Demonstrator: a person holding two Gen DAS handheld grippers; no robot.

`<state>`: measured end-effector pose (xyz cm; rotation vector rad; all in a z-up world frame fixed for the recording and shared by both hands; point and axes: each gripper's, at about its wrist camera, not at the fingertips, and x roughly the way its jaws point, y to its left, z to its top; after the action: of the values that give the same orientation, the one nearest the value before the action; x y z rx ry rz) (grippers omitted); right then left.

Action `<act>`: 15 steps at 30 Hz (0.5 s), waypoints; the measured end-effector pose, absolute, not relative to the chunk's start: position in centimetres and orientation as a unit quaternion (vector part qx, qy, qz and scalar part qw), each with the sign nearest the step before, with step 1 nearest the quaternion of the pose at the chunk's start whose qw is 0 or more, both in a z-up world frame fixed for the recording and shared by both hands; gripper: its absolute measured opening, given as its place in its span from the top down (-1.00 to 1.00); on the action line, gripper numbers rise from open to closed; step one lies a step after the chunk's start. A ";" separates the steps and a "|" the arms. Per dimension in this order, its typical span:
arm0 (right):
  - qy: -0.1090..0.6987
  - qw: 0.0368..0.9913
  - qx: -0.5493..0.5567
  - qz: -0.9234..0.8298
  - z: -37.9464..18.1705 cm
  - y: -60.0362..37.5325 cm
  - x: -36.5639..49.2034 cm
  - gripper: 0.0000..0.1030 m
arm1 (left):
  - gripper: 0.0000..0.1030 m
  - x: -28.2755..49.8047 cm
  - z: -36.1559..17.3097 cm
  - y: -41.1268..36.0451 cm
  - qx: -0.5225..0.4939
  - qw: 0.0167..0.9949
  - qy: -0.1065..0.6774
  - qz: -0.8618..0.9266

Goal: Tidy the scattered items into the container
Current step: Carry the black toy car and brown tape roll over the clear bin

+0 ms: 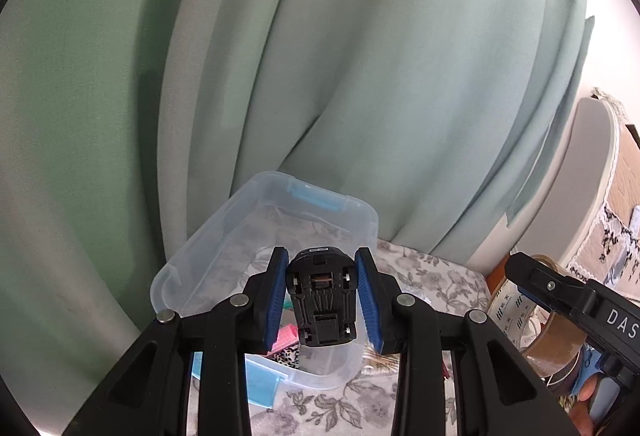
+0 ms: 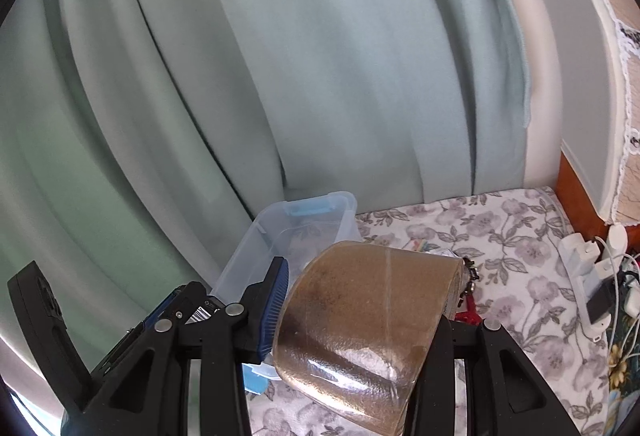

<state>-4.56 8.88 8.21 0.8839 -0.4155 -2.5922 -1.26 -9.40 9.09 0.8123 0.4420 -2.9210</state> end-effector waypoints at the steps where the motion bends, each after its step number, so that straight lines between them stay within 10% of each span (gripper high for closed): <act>1: -0.143 0.192 0.315 -0.919 8.3 8.2 -4.7 0.15 | 0.31 -1.3 9.0 -9.9 0.264 0.044 0.147 -0.952; 15: -0.087 0.293 0.350 -0.886 6.8 0.1 -6.0 0.15 | 0.31 -2.5 7.1 -15.3 0.274 0.093 0.189 -0.938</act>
<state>-6.03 0.13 6.81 0.9314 -0.2322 -2.3598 -2.52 -15.25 7.06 0.8128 0.5608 -2.7844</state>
